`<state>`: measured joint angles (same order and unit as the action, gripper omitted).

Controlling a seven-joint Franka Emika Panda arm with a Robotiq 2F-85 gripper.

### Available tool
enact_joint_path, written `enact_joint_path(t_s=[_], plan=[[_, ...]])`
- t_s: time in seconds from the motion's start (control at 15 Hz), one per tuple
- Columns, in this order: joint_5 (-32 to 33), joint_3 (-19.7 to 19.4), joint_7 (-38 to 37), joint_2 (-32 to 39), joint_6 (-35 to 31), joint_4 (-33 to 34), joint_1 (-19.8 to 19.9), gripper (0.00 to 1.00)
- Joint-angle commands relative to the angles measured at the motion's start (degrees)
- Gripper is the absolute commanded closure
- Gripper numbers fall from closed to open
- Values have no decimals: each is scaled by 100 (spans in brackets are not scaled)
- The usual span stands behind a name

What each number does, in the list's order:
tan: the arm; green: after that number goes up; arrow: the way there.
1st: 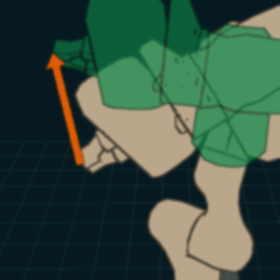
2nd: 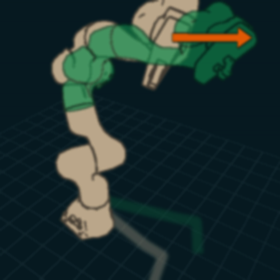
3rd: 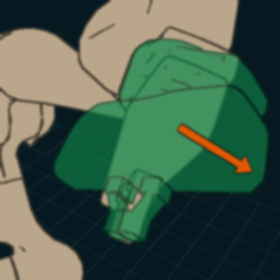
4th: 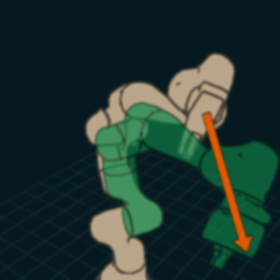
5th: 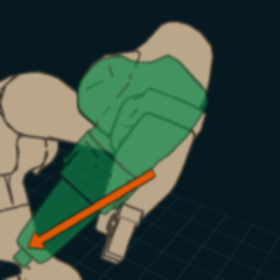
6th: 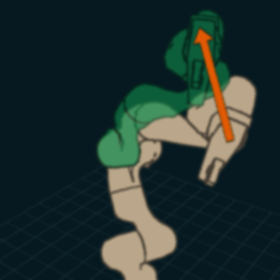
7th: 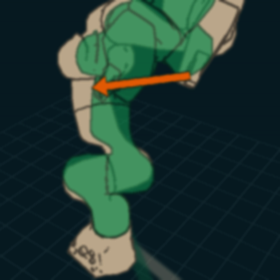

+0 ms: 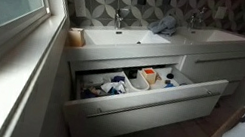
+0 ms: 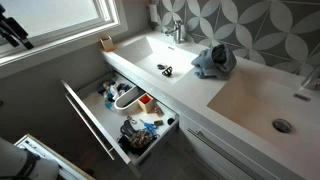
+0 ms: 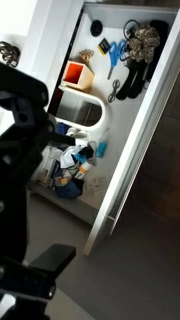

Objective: Use the towel to wipe the window sill then place it back on the counter

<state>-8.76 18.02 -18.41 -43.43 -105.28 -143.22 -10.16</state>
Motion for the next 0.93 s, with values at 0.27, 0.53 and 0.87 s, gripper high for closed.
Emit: enact_joint_path(t_s=[0.27, 0.53, 0.87], plan=[[174, -250, -395, 166, -349, 187, 549, 0], [468, -825, -429, 718, -1010, 669, 1386, 0], [813, -1385, -504, 1915, -2186, 1524, 2128, 0]])
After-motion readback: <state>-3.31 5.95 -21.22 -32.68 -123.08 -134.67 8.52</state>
